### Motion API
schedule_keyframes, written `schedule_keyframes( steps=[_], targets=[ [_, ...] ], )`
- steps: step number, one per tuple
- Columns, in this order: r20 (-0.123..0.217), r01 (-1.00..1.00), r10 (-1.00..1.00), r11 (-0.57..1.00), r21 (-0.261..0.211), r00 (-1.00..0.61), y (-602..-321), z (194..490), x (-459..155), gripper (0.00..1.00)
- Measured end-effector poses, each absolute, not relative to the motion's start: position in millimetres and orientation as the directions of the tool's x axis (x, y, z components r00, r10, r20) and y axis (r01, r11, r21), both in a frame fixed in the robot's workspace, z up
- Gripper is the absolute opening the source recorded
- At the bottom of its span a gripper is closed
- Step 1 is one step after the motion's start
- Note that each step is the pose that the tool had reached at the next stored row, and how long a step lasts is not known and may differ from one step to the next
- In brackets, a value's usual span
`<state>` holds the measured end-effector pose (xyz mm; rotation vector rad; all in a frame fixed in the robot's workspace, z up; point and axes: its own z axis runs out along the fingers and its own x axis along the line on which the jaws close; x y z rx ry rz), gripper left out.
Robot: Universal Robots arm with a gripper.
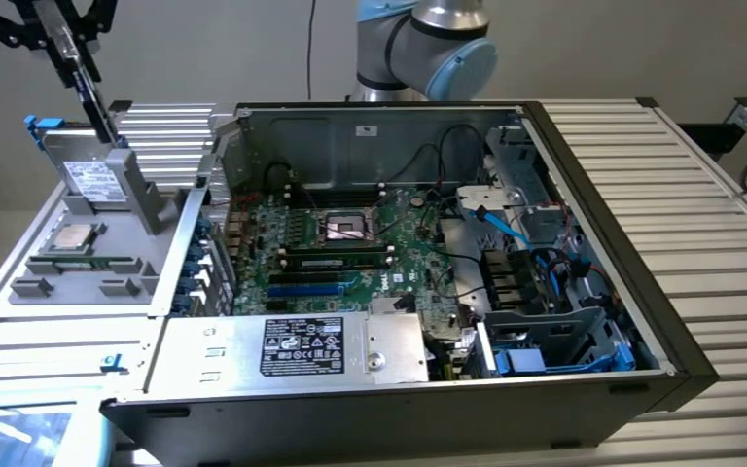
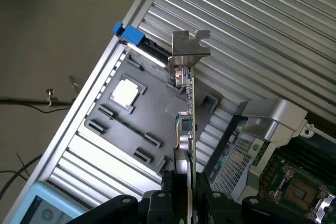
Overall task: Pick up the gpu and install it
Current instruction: 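Pick up the gpu and move the gpu toward the slot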
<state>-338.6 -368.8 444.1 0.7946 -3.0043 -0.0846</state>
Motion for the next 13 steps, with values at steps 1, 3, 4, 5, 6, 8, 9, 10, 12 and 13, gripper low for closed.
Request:
schedule_keyframes(
  steps=[1, 3, 4, 5, 6, 8, 9, 10, 12, 13],
  targets=[
    [0.018, -0.505, -0.507, 0.861, 0.061, -0.862, -368.8, 444.1, -338.6, 0.28],
    [0.018, -0.529, -0.531, 0.846, 0.061, -0.847, -368.8, 444.1, -338.5, 0.28],
    [0.018, -0.540, -0.542, 0.839, 0.061, -0.840, -368.8, 444.1, -338.5, 0.28],
    [0.018, -0.552, -0.554, 0.832, 0.061, -0.833, -368.8, 444.2, -338.4, 0.28],
    [0.018, -0.563, -0.565, 0.824, 0.061, -0.825, -368.8, 444.2, -338.4, 0.28],
    [0.018, -0.584, -0.586, 0.810, 0.061, -0.810, -368.7, 444.1, -338.2, 0.28],
    [0.018, -0.595, -0.597, 0.801, 0.061, -0.802, -368.7, 444.1, -338.1, 0.28],
    [0.018, -0.608, -0.610, 0.792, 0.061, -0.792, -368.7, 444.1, -337.9, 0.28],
    [0.018, -0.630, -0.631, 0.775, 0.061, -0.775, -368.7, 444.1, -337.5, 0.28],
    [0.018, -0.640, -0.642, 0.766, 0.061, -0.766, -368.7, 444.1, -337.4, 0.28]
  ],
)
